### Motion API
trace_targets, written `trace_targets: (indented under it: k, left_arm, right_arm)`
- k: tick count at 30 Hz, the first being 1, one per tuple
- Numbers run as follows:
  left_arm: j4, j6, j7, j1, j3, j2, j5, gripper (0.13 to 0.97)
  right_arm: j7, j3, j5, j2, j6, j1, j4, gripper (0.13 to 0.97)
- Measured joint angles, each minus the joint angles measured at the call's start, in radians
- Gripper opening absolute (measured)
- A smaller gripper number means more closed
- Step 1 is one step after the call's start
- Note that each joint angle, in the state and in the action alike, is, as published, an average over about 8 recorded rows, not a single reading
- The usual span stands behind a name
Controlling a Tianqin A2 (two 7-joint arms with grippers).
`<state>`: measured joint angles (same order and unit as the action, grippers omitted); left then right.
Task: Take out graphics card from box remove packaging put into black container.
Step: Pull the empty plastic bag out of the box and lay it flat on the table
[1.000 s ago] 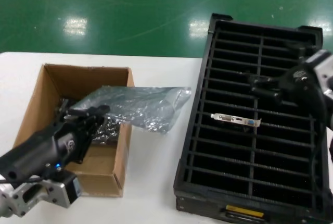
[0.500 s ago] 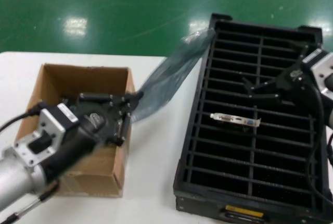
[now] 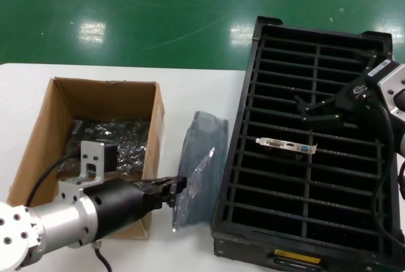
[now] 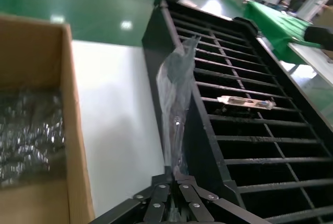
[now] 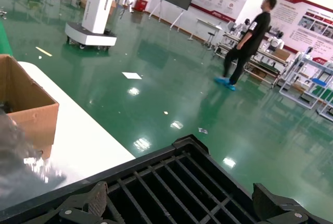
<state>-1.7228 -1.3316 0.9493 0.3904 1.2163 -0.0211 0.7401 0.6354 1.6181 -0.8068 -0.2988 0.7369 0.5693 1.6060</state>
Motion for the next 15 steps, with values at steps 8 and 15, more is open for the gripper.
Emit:
trace_targets:
  k: [8, 15]
  left_arm:
    - [-0.012, 0.046, 0.168, 0.036, 0.032, -0.025, 0.035, 0.197]
    - [-0.083, 0.149, 0.186, 0.059, 0.027, -0.102, 0.212, 0.277]
  right_arm:
    - [-0.004, -0.004, 0.0, 0.003, 0.003, 0.0, 0.0, 0.966]
    - [-0.007, -0.007, 0.001, 0.006, 0.005, 0.0, 0.0, 0.966]
